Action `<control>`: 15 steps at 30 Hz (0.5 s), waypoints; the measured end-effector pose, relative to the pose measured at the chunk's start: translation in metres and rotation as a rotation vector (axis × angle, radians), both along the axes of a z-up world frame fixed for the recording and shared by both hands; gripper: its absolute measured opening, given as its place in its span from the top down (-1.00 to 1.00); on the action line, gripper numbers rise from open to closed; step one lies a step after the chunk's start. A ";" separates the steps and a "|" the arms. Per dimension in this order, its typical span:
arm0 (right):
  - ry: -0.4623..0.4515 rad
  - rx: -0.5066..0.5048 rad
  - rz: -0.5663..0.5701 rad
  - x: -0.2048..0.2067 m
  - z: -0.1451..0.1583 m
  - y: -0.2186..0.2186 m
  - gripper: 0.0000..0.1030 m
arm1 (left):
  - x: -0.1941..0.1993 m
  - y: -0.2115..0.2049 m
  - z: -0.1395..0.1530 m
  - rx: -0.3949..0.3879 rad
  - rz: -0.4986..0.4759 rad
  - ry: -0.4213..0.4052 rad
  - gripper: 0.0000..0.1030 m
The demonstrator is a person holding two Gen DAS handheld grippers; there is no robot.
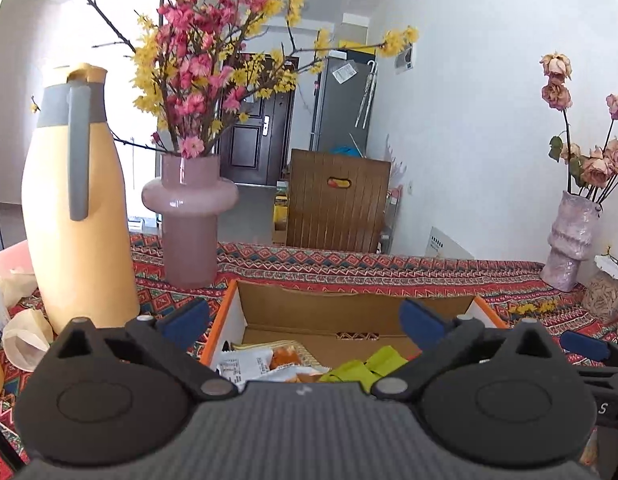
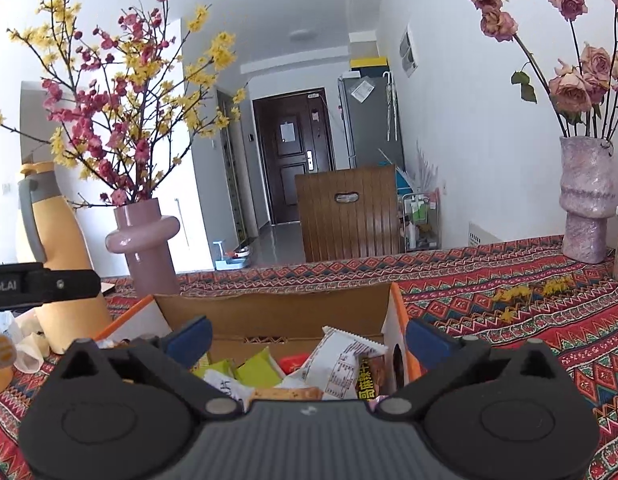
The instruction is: Organize snacks
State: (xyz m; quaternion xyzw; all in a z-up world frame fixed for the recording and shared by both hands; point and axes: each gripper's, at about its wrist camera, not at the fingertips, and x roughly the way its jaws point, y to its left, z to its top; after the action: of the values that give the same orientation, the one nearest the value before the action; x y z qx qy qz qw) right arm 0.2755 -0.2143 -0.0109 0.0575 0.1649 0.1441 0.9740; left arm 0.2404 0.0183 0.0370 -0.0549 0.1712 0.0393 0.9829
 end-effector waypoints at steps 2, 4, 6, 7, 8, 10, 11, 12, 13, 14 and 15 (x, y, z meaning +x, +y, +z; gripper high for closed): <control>-0.005 -0.002 -0.003 -0.001 0.002 0.000 -1.00 | -0.004 0.000 0.004 0.002 0.009 -0.007 -1.00; -0.014 -0.002 -0.002 -0.004 0.004 -0.001 -1.00 | -0.009 0.000 0.009 0.004 0.019 -0.017 -1.00; -0.029 -0.001 0.001 -0.007 0.008 -0.002 -1.00 | -0.016 0.001 0.014 0.005 0.030 -0.026 -1.00; -0.033 -0.002 0.003 -0.008 0.010 -0.002 -1.00 | -0.021 0.002 0.016 0.005 0.034 -0.029 -1.00; -0.035 -0.001 0.005 -0.009 0.012 -0.002 -1.00 | -0.025 0.003 0.017 0.006 0.038 -0.032 -1.00; -0.033 0.005 0.015 -0.012 0.017 -0.004 -1.00 | -0.034 0.005 0.021 0.016 0.044 -0.034 -1.00; -0.036 0.005 0.017 -0.016 0.021 -0.004 -1.00 | -0.038 0.005 0.022 0.023 0.047 -0.037 -1.00; -0.042 0.001 0.019 -0.020 0.023 -0.004 -1.00 | -0.043 0.006 0.024 0.027 0.051 -0.039 -1.00; -0.048 -0.003 0.021 -0.023 0.026 -0.004 -1.00 | -0.048 0.007 0.025 0.029 0.052 -0.040 -1.00; -0.052 -0.007 0.024 -0.028 0.028 -0.004 -1.00 | -0.052 0.008 0.027 0.031 0.053 -0.041 -1.00; -0.054 -0.008 0.027 -0.033 0.030 -0.005 -1.00 | -0.057 0.009 0.028 0.031 0.055 -0.041 -1.00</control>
State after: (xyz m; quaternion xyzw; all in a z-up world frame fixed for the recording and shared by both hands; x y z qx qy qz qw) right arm 0.2425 -0.2196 0.0187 0.0476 0.1396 0.1581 0.9763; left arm 0.1837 0.0272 0.0648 -0.0452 0.1490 0.0680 0.9855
